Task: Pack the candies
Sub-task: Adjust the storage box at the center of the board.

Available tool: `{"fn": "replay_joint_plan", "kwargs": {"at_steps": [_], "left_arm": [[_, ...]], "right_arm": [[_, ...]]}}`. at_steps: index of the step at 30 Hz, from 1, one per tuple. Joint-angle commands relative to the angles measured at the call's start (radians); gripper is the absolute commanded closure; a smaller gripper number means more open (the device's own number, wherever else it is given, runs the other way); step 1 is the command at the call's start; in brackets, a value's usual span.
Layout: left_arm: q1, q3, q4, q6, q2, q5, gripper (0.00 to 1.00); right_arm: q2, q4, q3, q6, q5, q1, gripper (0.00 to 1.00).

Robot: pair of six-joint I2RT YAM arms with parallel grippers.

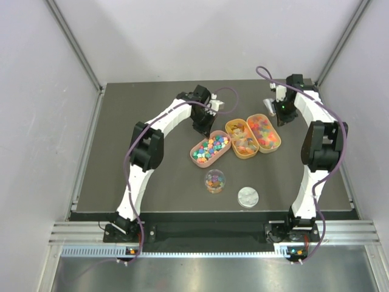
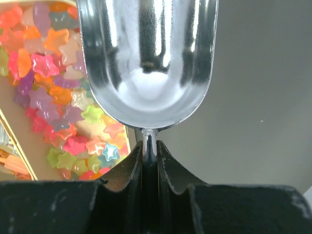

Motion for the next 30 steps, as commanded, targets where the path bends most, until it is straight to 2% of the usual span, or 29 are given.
{"fn": "replay_joint_plan", "kwargs": {"at_steps": [1, 9, 12, 13, 16, 18, 24, 27, 30], "left_arm": [[-0.002, -0.1, 0.068, -0.157, -0.139, -0.094, 1.0], [0.012, -0.143, 0.079, -0.277, -0.254, -0.264, 1.0], [0.02, -0.123, 0.083, -0.355, -0.243, -0.301, 1.0], [0.02, -0.114, 0.077, -0.424, -0.239, -0.325, 1.0], [0.038, -0.089, 0.086, -0.521, -0.213, -0.239, 1.0], [0.046, -0.097, 0.094, -0.571, -0.204, -0.24, 1.0], [0.104, -0.175, 0.138, -0.884, -0.185, -0.099, 1.0], [0.116, -0.171, 0.165, -0.955, -0.158, -0.043, 1.0], [0.101, -0.154, 0.151, -0.992, -0.139, -0.065, 1.0]], "right_arm": [[-0.081, 0.046, -0.021, 0.02, -0.027, -0.012, 1.0], [-0.077, 0.058, -0.027, 0.049, -0.044, -0.014, 1.0], [-0.077, 0.057, -0.021, 0.049, -0.042, -0.014, 1.0], [-0.077, 0.057, -0.02, 0.047, -0.041, -0.014, 1.0], [-0.08, 0.057, -0.017, 0.049, -0.041, -0.014, 1.0], [-0.083, 0.057, -0.017, 0.049, -0.039, -0.014, 1.0], [-0.11, 0.057, -0.047, 0.047, -0.03, -0.014, 1.0], [-0.123, 0.063, -0.069, 0.046, -0.027, -0.015, 1.0], [-0.137, 0.064, -0.081, 0.047, -0.026, -0.014, 1.0]]}}
